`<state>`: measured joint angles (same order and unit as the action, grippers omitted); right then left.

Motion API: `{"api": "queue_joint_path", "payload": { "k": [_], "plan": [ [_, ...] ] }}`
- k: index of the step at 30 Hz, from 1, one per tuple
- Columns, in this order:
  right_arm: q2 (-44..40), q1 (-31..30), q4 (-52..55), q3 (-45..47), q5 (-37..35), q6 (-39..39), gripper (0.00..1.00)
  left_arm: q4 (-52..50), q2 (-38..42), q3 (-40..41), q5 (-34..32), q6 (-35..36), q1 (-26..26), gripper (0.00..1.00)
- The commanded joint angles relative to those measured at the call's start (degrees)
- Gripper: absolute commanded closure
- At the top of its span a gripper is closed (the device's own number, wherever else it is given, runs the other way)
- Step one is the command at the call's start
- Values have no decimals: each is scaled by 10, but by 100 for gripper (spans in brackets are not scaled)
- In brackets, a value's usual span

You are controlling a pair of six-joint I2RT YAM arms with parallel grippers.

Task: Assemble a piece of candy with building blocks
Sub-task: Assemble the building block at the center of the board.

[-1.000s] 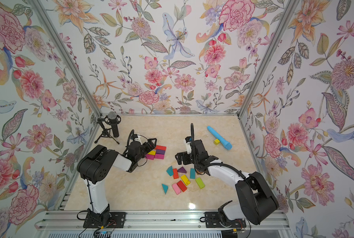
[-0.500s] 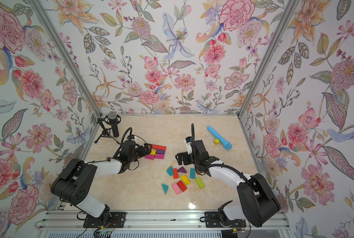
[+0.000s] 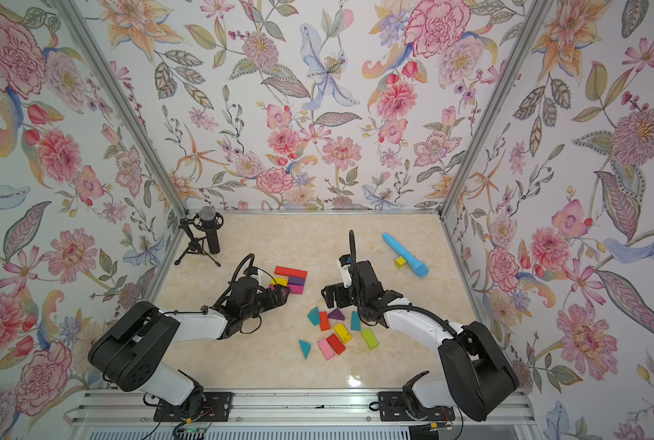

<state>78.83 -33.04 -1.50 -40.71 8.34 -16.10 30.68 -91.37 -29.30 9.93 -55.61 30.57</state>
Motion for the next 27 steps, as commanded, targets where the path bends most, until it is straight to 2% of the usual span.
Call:
{"api": "queue_joint_path", "payload": {
  "k": [1,27],
  "plan": [
    [-12,-3,9,-12,-13,0,0,1,-31,-19,9,-19,5,1],
    [-13,2,10,-6,-19,4,0,51,-78,-40,27,-56,7,1]
  ]
}}
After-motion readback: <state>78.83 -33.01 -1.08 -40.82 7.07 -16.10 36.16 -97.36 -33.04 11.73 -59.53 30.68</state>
